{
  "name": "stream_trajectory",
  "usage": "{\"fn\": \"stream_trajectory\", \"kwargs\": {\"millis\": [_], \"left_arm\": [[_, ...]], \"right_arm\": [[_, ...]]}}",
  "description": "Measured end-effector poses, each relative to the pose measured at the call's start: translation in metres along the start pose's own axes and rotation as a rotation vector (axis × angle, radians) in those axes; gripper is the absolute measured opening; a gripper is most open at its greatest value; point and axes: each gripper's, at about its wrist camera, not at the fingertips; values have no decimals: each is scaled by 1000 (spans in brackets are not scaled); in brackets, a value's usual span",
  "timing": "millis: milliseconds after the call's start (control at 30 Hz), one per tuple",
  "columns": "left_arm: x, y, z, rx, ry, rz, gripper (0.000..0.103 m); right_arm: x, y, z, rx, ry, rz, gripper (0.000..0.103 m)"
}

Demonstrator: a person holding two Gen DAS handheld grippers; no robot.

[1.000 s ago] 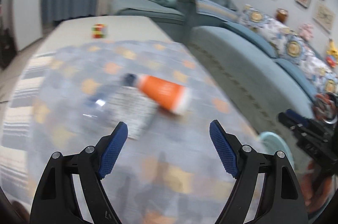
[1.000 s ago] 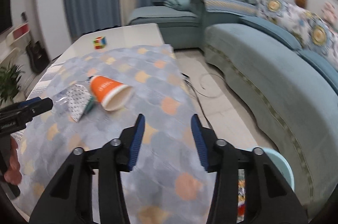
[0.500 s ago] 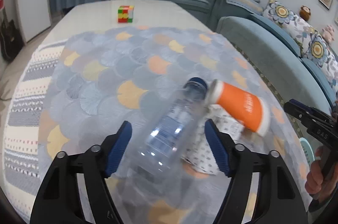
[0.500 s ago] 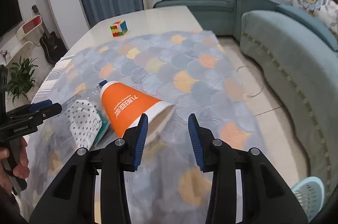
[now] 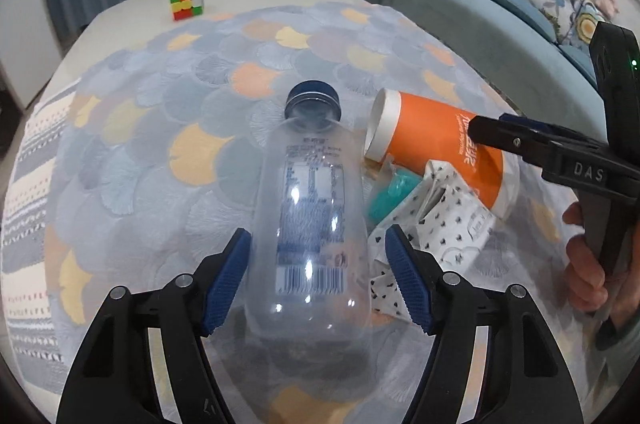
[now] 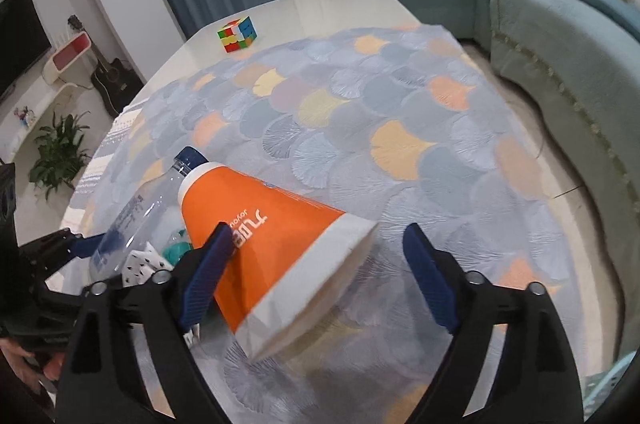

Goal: Collect trash
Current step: 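Grasp the clear plastic bottle with the left gripper, then grasp the orange paper cup with the right gripper while the left gripper holds the bottle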

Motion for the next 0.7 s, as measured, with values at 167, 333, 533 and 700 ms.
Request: {"fn": "stream_trajectory", "kwargs": {"millis": [167, 333, 533, 700], "left_arm": [[-5, -7, 3, 6, 61, 9, 66], [-6, -13, 3, 9, 95, 19, 63], [-1, -11, 1, -24, 108, 12, 53], [13, 2, 3, -39, 134, -17, 53]], "right_arm": [[-3, -17, -9, -102, -90, 45, 93], [-4, -27, -18, -181, -178, 77, 93], [1, -17, -3, -172, -115, 74, 76], [4, 6, -2, -168, -105, 14, 42]]}}
Point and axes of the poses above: each gripper's, at about its wrist camera, not at the fingertips, and y roughly against the way its jaws point, z to its left, x to its underside, and after that the axes turned 2 degrees about x, right-handed
